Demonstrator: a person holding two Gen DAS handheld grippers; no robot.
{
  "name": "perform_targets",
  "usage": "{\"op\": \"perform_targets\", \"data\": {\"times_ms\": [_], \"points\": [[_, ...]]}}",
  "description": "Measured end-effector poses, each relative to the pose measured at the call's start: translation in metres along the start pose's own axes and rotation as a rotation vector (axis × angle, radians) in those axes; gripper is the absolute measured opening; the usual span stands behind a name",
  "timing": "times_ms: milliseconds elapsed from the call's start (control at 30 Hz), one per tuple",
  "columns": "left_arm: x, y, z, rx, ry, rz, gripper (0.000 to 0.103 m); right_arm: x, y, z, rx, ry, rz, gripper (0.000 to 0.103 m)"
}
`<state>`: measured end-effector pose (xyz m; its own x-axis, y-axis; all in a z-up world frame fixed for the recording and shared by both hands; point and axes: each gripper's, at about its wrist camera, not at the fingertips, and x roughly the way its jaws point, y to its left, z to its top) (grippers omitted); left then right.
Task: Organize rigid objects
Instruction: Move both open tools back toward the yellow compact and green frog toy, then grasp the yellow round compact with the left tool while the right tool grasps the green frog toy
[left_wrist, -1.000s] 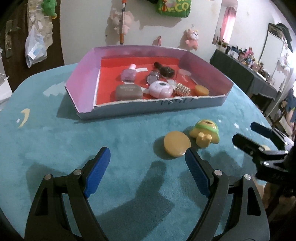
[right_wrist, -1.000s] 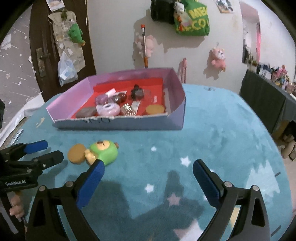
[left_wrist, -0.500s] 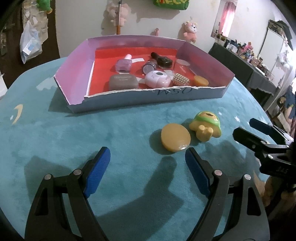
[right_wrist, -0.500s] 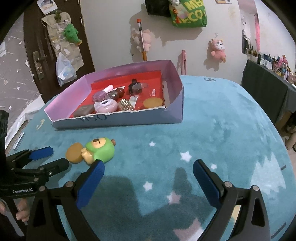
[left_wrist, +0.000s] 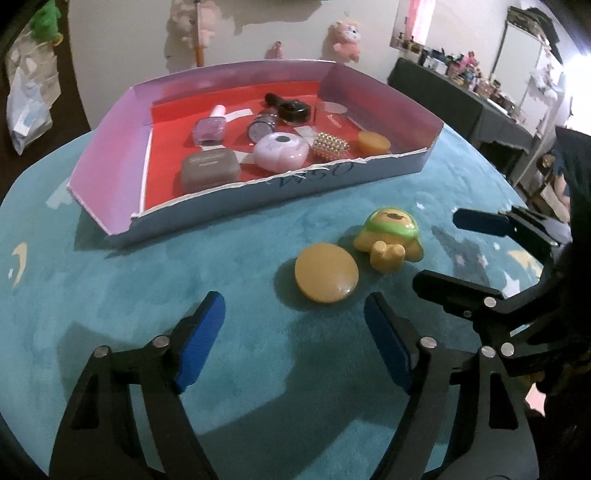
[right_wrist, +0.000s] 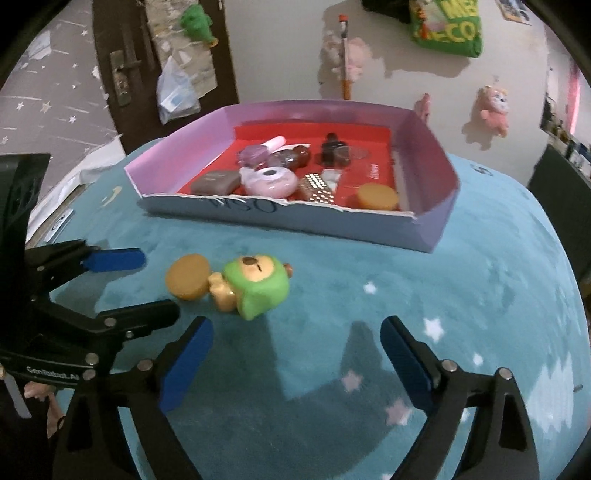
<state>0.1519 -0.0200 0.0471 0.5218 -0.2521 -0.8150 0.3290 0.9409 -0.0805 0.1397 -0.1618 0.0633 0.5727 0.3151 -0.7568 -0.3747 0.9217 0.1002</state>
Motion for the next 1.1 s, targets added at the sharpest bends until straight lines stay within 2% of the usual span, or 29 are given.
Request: {"op": "perform_targets", "data": {"times_ms": [200,267,433,467,533,633,767,1100], "points": [[0.011,-0.001,0.009,0.028,0.038,-0.036,0.06,0.009,-0.002,0.014,-0.028,0.033,0.061,0.091],[0.013,-0.001,0.011,0.037,0.046,-0.05,0.054,0.014,-0.002,0.019,-0.036,0.049,0.074,0.088],[0.017,0.001,0.018,0.043,0.052,-0.083,0.046,0.026,-0.006,0.026,-0.023,0.081,0.149,0.08],[0.018,0.001,0.019,0.046,0.053,-0.091,0.041,0.027,-0.006,0.027,-0.023,0.084,0.162,0.08],[0.019,-0.001,0.021,0.06,0.057,-0.114,0.036,0.03,-0.005,0.028,-0.028,0.089,0.19,0.072],[0.021,0.001,0.022,0.067,0.047,-0.119,0.035,0.032,-0.004,0.029,-0.02,0.079,0.263,0.056],[0.02,0.001,0.022,0.055,0.042,-0.136,0.035,0.031,-0.003,0.029,-0.017,0.066,0.26,0.056],[-0.016,0.0,0.022,0.048,-0.049,-0.083,0.035,-0.012,0.0,0.028,-0.01,-0.031,0.199,0.056]]}}
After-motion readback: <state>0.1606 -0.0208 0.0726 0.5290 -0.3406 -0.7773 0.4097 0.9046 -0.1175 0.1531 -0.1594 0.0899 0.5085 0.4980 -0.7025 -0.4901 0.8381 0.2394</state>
